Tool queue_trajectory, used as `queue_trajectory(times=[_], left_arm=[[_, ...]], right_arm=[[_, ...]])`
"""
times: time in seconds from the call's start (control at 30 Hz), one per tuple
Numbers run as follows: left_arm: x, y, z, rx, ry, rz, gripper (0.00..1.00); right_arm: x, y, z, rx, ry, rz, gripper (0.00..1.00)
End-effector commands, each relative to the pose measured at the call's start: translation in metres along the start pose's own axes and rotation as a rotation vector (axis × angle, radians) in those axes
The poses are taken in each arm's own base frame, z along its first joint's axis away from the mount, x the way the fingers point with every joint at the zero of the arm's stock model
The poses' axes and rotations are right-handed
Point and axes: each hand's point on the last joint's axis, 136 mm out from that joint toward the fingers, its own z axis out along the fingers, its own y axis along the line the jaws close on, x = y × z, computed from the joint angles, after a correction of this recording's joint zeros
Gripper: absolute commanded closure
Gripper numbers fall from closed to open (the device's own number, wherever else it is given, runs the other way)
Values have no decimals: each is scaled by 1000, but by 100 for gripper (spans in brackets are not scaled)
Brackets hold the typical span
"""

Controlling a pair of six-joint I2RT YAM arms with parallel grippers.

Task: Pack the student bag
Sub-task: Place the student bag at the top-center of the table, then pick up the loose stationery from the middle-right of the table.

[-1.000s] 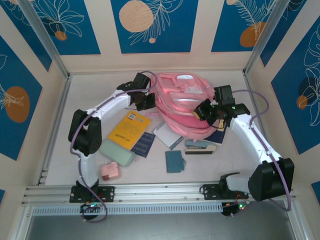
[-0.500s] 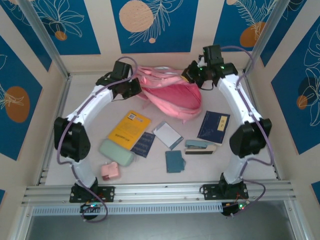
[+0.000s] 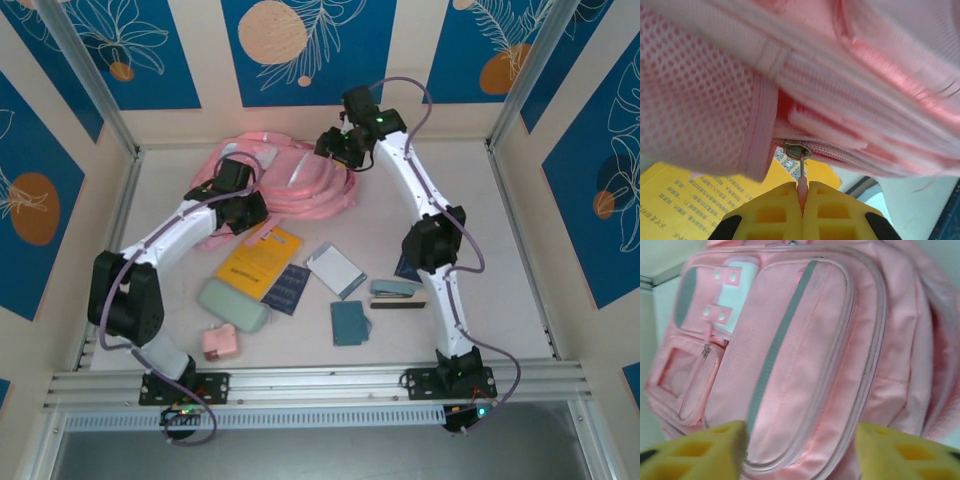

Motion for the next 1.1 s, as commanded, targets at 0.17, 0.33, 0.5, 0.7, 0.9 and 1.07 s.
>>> queue_trajectory(times=[0.17,0.33,0.5,0.7,0.9,1.07], left_arm=[[-50,-7,10,-54,-83,-1,100],[-62,16,17,-117,-86,-33,96],[-54,22,29,-114,-26,-46,78],[-56,22,7,-102,-64,-18,28],[-51,8,-27,-15,-94,-11,27],[-22,9,-54,30,-84,-8,26]], right_arm=[[4,-14,-78,308,-153,-158,23],[3,-17,-106,423,-226,-215,19],[13,-26,-115,543,-216,-292,17],[33,-45,-148,648,-198,-364,12],[90,-63,-153,469,-162,-371,13],[146,-89,-137,228,-76,-249,13]])
